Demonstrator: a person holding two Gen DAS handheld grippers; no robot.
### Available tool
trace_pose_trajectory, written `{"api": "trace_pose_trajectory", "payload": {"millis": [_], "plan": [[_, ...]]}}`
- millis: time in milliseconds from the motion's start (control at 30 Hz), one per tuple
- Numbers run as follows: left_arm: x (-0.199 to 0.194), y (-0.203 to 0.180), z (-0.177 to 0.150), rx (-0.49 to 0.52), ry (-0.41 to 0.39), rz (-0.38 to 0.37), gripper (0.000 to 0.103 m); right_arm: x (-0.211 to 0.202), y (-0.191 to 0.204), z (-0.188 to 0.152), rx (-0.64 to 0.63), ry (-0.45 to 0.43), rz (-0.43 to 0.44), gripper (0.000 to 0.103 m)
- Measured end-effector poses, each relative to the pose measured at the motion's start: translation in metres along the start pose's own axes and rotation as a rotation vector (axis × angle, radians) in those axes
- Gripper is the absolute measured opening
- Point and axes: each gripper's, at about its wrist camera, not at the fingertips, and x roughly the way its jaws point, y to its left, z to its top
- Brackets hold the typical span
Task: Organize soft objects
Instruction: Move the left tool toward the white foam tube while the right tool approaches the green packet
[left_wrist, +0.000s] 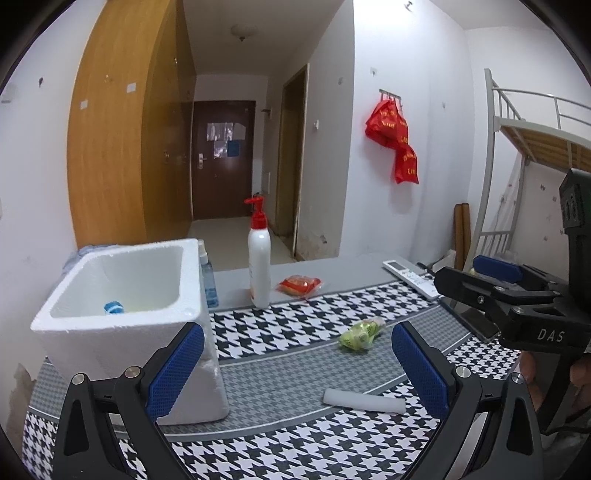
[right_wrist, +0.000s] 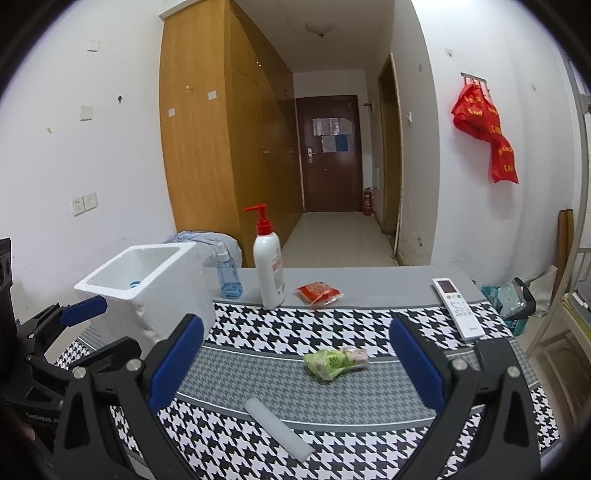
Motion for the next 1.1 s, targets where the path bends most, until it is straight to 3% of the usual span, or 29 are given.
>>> {"api": "trace_pose_trajectory", "payload": {"millis": [633, 1100], "plan": [[0.023, -0.025, -0.018, 0.04, 0.055, -0.038, 0.102, 0.008, -0.029, -0.02, 0.019, 0.033, -0.031, 0.102], [0.052, -0.037, -0.029, 0.033, 0.148, -0.05, 0.102, 0.029, -0.052, -0.031, 0.042, 0.085, -0.024, 0.102]]}}
